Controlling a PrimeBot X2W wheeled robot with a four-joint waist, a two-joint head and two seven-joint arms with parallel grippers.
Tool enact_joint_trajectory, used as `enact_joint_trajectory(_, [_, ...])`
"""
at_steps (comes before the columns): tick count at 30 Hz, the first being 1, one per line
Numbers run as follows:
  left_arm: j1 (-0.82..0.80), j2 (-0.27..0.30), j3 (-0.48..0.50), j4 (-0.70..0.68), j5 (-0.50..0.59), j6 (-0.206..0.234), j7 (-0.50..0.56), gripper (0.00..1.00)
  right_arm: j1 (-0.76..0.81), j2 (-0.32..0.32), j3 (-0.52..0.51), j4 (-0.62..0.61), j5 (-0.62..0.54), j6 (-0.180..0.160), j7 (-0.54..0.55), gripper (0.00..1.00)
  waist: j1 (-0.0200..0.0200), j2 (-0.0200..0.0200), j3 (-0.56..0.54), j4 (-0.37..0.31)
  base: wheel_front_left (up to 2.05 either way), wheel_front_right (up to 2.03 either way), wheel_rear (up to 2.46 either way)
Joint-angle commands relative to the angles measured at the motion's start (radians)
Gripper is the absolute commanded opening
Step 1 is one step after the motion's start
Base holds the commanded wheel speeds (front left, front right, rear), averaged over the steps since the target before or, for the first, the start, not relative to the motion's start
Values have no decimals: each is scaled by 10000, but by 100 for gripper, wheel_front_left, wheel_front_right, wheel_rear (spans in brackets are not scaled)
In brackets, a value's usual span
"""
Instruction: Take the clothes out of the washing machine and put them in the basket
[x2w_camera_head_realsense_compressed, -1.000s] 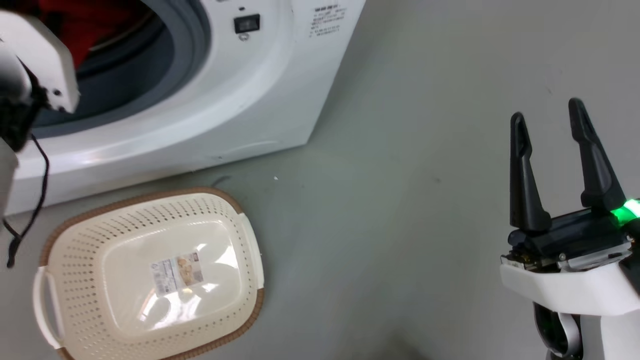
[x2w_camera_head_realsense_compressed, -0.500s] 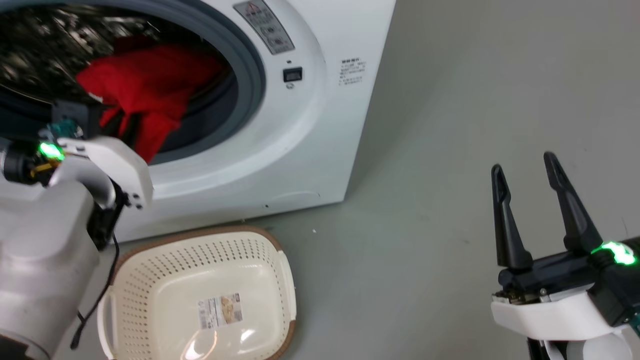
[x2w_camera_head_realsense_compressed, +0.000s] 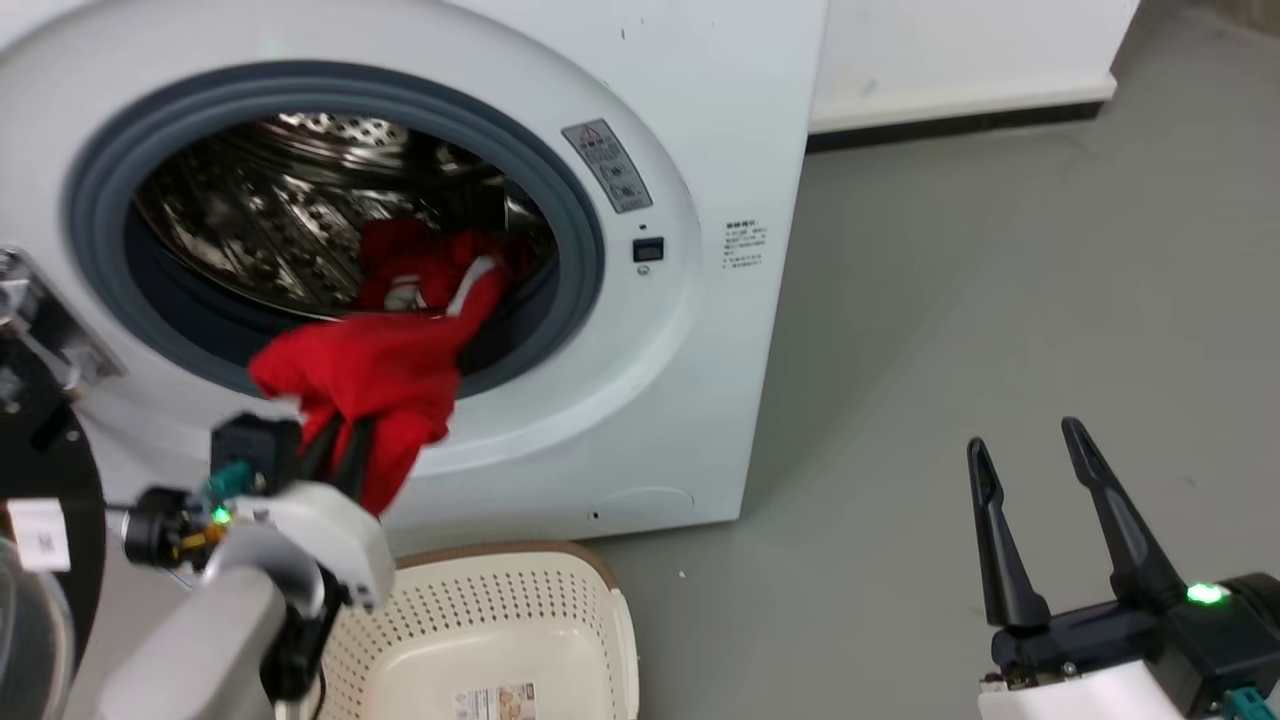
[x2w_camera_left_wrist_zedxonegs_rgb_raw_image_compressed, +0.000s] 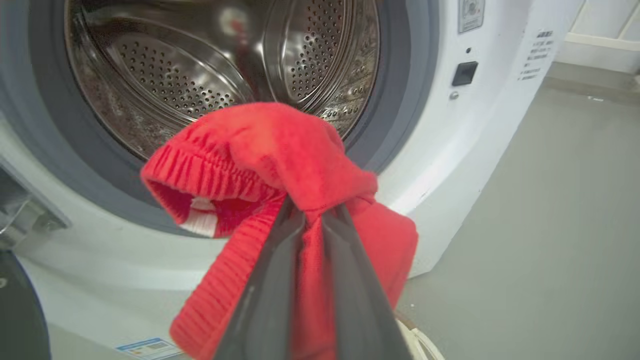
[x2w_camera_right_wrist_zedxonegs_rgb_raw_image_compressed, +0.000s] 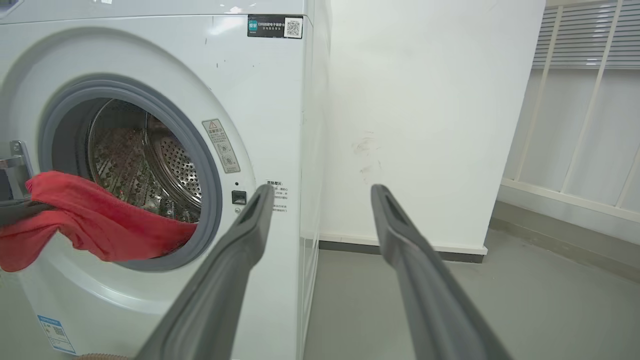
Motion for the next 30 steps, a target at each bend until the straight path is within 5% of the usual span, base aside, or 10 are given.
enact_joint_trajectory(1, [454,32,30,-352,0,161,-63,0,225,-2,-32,30,-68,-7,-21,100,3,-1,-396,228,0,0,0])
enact_joint_trajectory(14, [2721,434,-210,-2393,-90,923,85,0,615,-2,-61,118,-73,-7,-21,100,3,-1,-795,480,0,0,0])
enact_joint_trajectory(30, [2772,-292,-236,-284,-438,280,-5,0,-188,1,121,-4,8,-7,-21,100,3,-1,480,-410,0,0,0])
